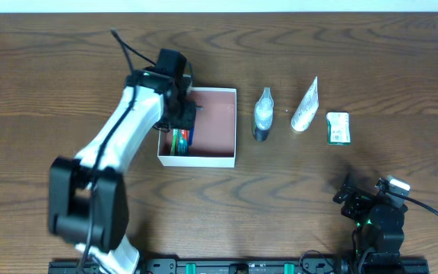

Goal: Pack container

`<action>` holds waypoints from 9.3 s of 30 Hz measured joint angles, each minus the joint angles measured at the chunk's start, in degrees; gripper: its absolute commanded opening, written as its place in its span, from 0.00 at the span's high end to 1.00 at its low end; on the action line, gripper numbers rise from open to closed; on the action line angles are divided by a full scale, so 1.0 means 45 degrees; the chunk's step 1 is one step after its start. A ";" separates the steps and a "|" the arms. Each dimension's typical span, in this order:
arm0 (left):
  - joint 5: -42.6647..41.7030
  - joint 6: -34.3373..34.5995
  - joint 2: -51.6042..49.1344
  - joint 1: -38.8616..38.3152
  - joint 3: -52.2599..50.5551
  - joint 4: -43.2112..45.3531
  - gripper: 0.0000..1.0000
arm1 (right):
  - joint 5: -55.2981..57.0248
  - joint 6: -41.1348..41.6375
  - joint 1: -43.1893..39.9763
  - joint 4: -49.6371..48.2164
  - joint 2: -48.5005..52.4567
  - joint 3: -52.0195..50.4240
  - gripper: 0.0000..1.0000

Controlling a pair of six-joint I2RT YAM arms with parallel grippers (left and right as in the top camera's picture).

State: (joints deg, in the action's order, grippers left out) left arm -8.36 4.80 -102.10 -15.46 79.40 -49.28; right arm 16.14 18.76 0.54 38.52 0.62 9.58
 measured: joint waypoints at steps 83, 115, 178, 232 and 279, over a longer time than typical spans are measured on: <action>0.2715 0.0651 0.7470 0.6654 0.0437 -0.2526 0.02 | -0.3517 -0.2560 -0.0928 0.2016 2.3897 1.4965 0.08; 0.2715 0.0651 0.7470 0.6654 0.0437 -0.2526 0.02 | -0.3303 -0.2380 -0.1297 0.2341 2.1332 1.5013 0.70; 0.2720 0.0651 0.7465 0.6654 0.0437 -0.2526 0.02 | -0.5746 0.3954 0.9510 -0.7757 2.6136 1.5557 0.59; 0.2715 0.0651 0.7465 0.6654 0.0437 -0.2526 0.02 | -0.3764 -0.1107 0.2244 0.3201 1.9827 1.6742 0.46; 0.2715 0.0651 0.7465 0.6654 0.0437 -0.2526 0.02 | -0.3050 -0.1146 0.8723 -0.1802 2.1536 1.6976 0.99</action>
State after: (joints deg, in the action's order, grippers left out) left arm 3.86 7.73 -68.51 14.48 81.36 -60.64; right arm 2.42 13.61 39.79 30.41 97.54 85.97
